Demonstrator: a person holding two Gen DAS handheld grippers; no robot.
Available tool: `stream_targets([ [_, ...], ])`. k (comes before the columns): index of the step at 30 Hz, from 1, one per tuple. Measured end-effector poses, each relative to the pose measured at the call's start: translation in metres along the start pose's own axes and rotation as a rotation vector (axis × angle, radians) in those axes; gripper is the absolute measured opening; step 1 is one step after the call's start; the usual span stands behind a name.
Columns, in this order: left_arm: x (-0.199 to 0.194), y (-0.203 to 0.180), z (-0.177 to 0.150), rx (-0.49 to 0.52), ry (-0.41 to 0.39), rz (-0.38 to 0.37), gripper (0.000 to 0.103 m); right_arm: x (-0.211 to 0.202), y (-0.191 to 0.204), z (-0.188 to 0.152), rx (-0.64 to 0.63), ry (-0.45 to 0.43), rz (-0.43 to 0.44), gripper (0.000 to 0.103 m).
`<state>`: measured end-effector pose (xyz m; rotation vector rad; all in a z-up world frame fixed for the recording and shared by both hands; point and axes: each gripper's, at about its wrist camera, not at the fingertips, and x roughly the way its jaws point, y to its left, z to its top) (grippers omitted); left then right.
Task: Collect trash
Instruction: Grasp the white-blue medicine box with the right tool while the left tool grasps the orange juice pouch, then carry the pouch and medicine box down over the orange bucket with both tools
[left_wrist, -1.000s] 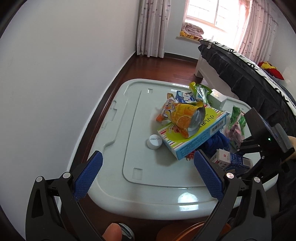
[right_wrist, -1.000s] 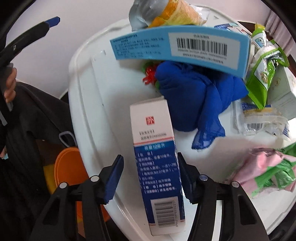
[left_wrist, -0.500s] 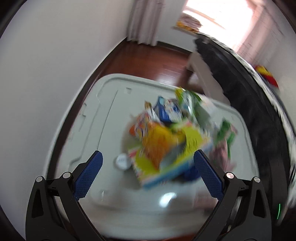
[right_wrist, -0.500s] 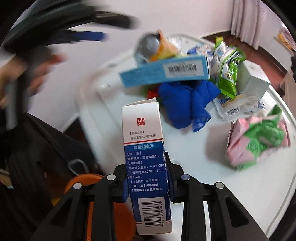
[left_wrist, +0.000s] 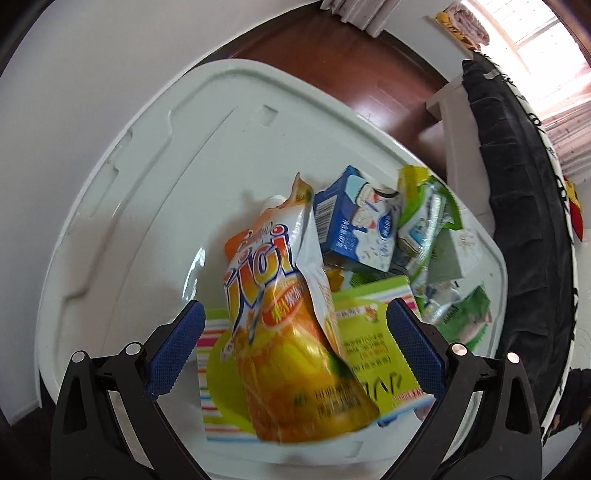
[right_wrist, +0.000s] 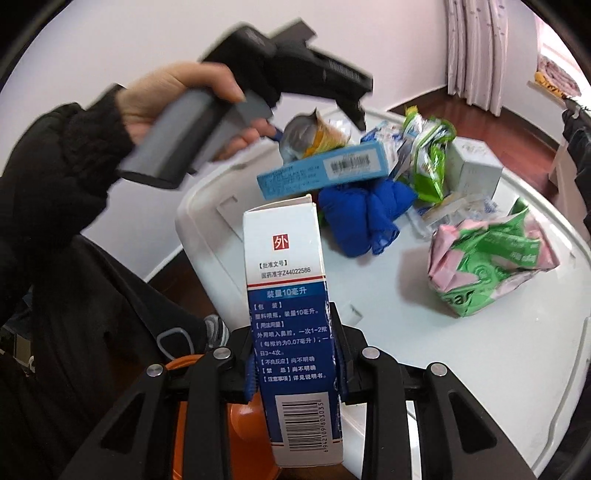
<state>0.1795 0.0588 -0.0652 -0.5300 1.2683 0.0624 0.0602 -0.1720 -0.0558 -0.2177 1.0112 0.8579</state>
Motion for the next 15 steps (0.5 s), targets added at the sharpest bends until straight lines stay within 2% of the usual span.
stream_targets([
  [3, 0.006, 0.001, 0.003, -0.011, 0.008, -0.013, 0.094, -0.009, -0.006, 0.006, 0.002, -0.015, 0.000, 0.031],
  [4, 0.006, 0.001, 0.003, -0.009, -0.004, -0.015, 0.089, -0.010, -0.007, 0.006, 0.002, -0.018, -0.001, 0.031],
  [5, 0.006, 0.001, 0.003, 0.002, -0.007, -0.019, 0.072, -0.010, -0.008, 0.006, 0.002, -0.020, -0.003, 0.031],
  [6, 0.007, 0.000, 0.005, 0.011, -0.002, -0.021, 0.066, -0.009, -0.008, 0.005, 0.003, -0.021, -0.006, 0.031],
  [7, 0.007, 0.001, 0.005, 0.022, -0.001, -0.029, 0.054, -0.010, -0.008, 0.005, 0.004, -0.023, -0.006, 0.031],
  [9, 0.008, 0.003, 0.005, 0.029, -0.002, -0.048, 0.053, -0.013, -0.007, 0.004, 0.004, -0.029, -0.009, 0.031],
  [15, -0.004, 0.014, 0.003, 0.034, -0.068, -0.068, 0.037, -0.018, -0.006, 0.005, 0.007, -0.048, -0.036, 0.031],
])
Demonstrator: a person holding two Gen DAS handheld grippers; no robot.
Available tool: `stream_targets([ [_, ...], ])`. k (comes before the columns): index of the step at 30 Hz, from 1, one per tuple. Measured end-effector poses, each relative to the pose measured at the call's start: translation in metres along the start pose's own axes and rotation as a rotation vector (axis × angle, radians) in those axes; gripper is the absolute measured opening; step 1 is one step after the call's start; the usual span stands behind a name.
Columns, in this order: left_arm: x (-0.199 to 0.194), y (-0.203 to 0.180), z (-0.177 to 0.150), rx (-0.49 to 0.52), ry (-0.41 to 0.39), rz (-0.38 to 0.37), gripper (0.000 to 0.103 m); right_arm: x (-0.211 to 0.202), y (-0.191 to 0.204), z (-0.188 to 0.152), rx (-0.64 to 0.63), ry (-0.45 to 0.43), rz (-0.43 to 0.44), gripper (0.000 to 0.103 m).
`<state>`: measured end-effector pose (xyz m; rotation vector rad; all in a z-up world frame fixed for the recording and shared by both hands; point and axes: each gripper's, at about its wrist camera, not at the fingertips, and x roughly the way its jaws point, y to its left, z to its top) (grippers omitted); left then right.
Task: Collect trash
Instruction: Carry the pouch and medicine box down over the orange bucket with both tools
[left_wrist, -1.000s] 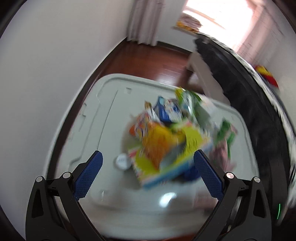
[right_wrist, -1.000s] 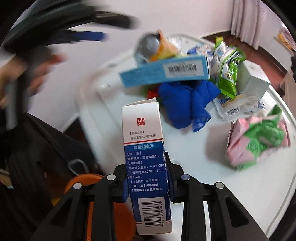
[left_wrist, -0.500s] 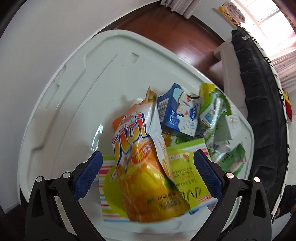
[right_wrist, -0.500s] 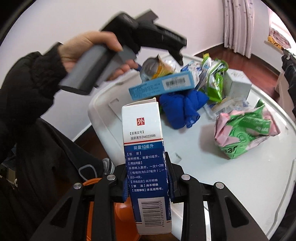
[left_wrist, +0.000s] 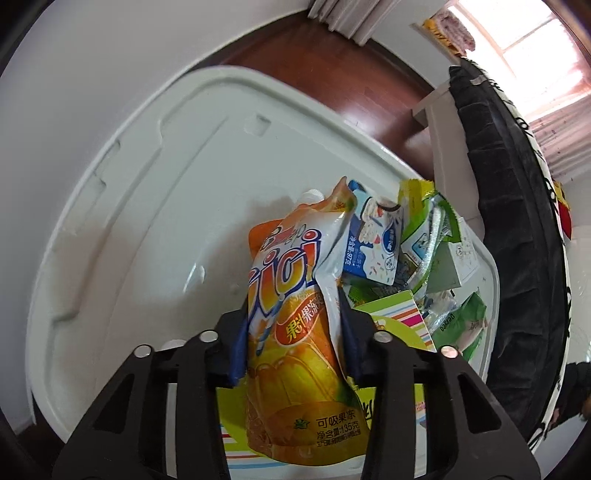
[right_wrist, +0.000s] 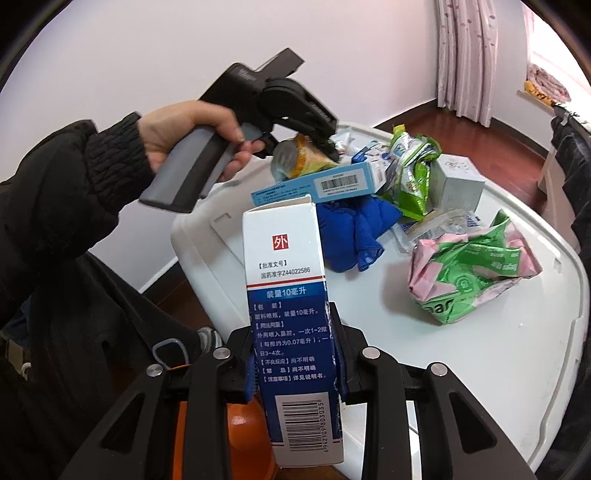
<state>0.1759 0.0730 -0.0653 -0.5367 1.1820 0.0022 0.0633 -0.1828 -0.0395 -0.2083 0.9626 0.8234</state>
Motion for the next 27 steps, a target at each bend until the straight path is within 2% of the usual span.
stream_targets([
  [3, -0.020, -0.003, -0.006, 0.037, -0.062, -0.011, 0.035, -0.003, 0.001, 0.000, 0.005, -0.011, -0.007, 0.031],
  [8, -0.065, -0.023, -0.036, 0.196, -0.168, -0.007, 0.034, -0.016, 0.006, -0.001, 0.016, -0.050, -0.013, 0.031],
  [14, -0.123, -0.046, -0.104, 0.407, -0.321, 0.050, 0.034, -0.051, 0.027, -0.018, 0.076, -0.155, -0.035, 0.031],
  [18, -0.154, -0.051, -0.166, 0.539, -0.402, 0.102, 0.034, -0.070, 0.055, -0.040, 0.111, -0.202, -0.071, 0.031],
  [24, -0.157, -0.036, -0.244, 0.620, -0.376, 0.115, 0.034, -0.086, 0.092, -0.090, 0.236, -0.219, -0.103, 0.031],
  [27, -0.147, -0.024, -0.283, 0.644, -0.331, 0.124, 0.034, -0.083, 0.108, -0.114, 0.277, -0.193, -0.098, 0.031],
])
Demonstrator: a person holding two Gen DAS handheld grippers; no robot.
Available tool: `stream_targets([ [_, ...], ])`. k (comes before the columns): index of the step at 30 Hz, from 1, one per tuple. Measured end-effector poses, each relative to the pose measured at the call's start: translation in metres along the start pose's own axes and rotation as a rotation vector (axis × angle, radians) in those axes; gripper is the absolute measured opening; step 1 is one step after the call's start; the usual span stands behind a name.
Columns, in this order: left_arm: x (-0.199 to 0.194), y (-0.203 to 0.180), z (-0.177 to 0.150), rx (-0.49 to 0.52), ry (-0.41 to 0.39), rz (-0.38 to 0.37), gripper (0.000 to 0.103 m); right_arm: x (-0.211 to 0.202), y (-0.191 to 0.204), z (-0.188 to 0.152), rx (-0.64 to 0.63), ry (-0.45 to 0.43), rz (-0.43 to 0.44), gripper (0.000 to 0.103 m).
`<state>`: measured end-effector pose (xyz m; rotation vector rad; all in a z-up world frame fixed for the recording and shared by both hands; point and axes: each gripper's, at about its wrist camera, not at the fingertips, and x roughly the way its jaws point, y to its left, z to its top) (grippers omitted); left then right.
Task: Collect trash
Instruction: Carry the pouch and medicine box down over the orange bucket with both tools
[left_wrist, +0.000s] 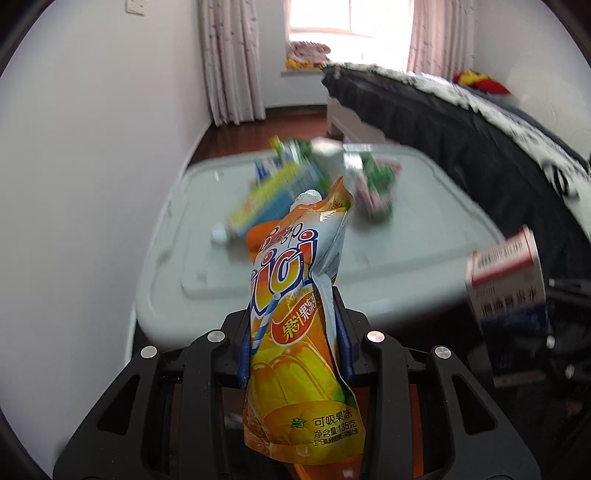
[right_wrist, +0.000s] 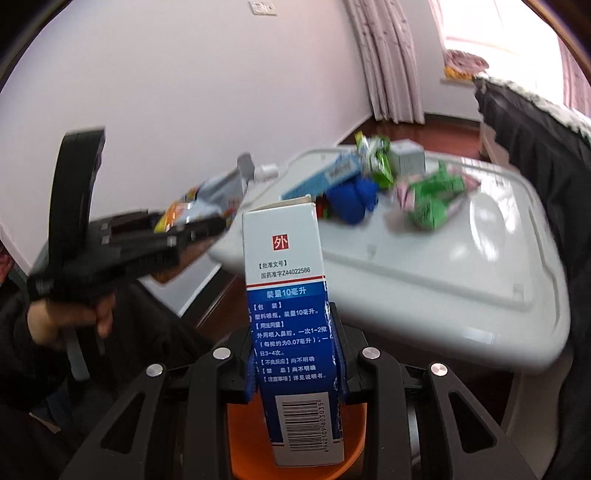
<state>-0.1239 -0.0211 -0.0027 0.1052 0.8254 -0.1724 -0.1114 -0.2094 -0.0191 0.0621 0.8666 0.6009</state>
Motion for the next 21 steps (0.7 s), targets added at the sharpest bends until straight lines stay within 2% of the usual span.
stream_targets([
  [2, 0.001, -0.006, -0.022, -0.006, 0.037, -0.012, 0.034, 0.005, 0.006, -0.017, 0.012, 0.033, 0.002, 0.031],
  [6, 0.007, -0.013, -0.054, -0.015, 0.084, 0.017, 0.034, 0.017, 0.011, -0.045, 0.063, 0.074, 0.007, 0.031],
  [9, 0.013, -0.020, -0.067, -0.017, 0.108, 0.031, 0.034, 0.024, 0.008, -0.060, 0.093, 0.092, -0.005, 0.031],
  [16, 0.018, -0.029, -0.096, -0.004, 0.149, 0.023, 0.034, 0.040, 0.000, -0.068, 0.109, 0.139, -0.032, 0.031],
  [21, 0.021, -0.031, -0.097, 0.001, 0.162, 0.017, 0.034, 0.042, 0.004, -0.072, 0.085, 0.142, -0.032, 0.031],
])
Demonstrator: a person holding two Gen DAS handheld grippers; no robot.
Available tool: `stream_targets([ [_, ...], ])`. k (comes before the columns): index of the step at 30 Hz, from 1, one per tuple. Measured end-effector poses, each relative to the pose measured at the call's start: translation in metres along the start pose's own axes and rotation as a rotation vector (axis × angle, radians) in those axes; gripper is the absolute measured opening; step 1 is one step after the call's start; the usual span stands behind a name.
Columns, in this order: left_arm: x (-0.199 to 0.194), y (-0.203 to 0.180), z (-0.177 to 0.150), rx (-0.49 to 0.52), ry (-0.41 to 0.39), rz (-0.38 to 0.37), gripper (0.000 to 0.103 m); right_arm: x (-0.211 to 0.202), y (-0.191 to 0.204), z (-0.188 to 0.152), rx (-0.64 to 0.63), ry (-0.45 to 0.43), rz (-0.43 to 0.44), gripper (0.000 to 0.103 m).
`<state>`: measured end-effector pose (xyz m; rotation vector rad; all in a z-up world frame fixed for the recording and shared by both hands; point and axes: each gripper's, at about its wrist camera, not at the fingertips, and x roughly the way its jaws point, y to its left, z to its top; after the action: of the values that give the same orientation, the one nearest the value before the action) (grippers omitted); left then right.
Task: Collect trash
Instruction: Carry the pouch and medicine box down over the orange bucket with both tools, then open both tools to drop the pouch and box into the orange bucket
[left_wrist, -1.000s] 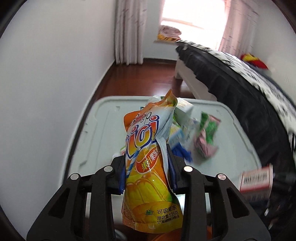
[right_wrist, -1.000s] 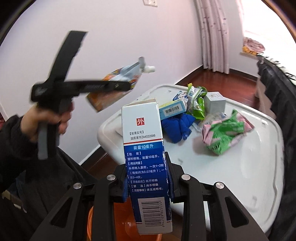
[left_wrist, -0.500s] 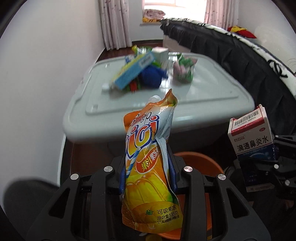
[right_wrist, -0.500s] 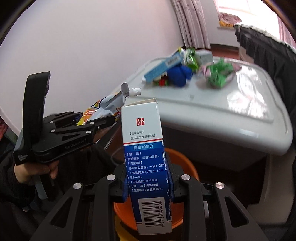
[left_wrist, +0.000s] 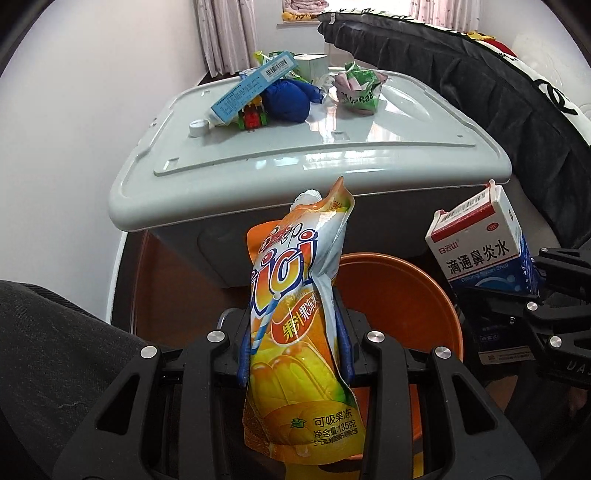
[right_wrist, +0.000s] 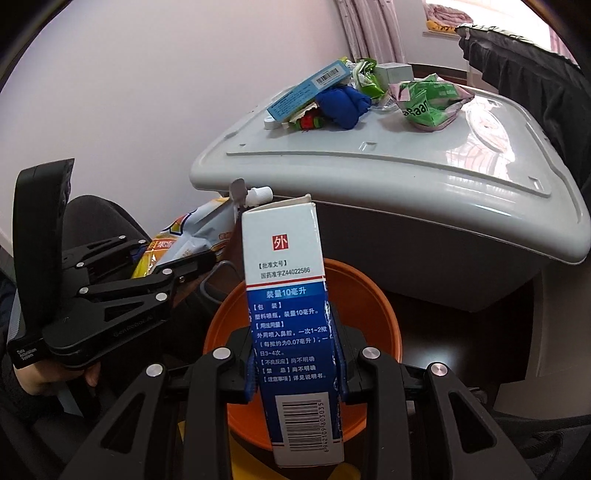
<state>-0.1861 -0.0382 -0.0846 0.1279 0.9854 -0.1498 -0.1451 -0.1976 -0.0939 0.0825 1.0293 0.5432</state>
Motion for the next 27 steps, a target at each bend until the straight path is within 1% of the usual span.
stream_targets([
  [14, 0.002, -0.002, -0.002, 0.013, 0.023, -0.004, 0.034, 0.003, -0.001, 0.002, 0.005, 0.005, 0.013, 0.031],
  [18, 0.004, -0.004, -0.003, 0.017, 0.039, -0.014, 0.035, 0.002, 0.000, 0.002, 0.005, 0.000, 0.017, 0.034],
  [20, 0.004, -0.005, -0.004, 0.021, 0.046, -0.020, 0.037, 0.000, -0.001, 0.003, 0.012, -0.007, 0.016, 0.038],
  [21, 0.005, -0.006, -0.005, 0.029, 0.051, -0.023, 0.039, -0.001, -0.001, 0.003, 0.014, -0.012, 0.015, 0.040],
  [22, 0.005, -0.008, -0.005, 0.035, 0.053, -0.019, 0.046, -0.002, -0.002, 0.003, 0.017, -0.016, 0.014, 0.042],
  [23, 0.004, -0.009, -0.006, 0.041, 0.052, -0.011, 0.056, -0.002, -0.002, 0.003, 0.018, -0.017, 0.014, 0.042],
  [25, 0.002, -0.011, -0.006, 0.048, 0.041, 0.004, 0.067, -0.004, -0.002, 0.002, 0.020, -0.022, 0.013, 0.043],
  [27, 0.000, -0.011, -0.006, 0.048, 0.030, 0.010, 0.069, -0.005, -0.003, 0.002, 0.023, -0.027, 0.011, 0.045],
])
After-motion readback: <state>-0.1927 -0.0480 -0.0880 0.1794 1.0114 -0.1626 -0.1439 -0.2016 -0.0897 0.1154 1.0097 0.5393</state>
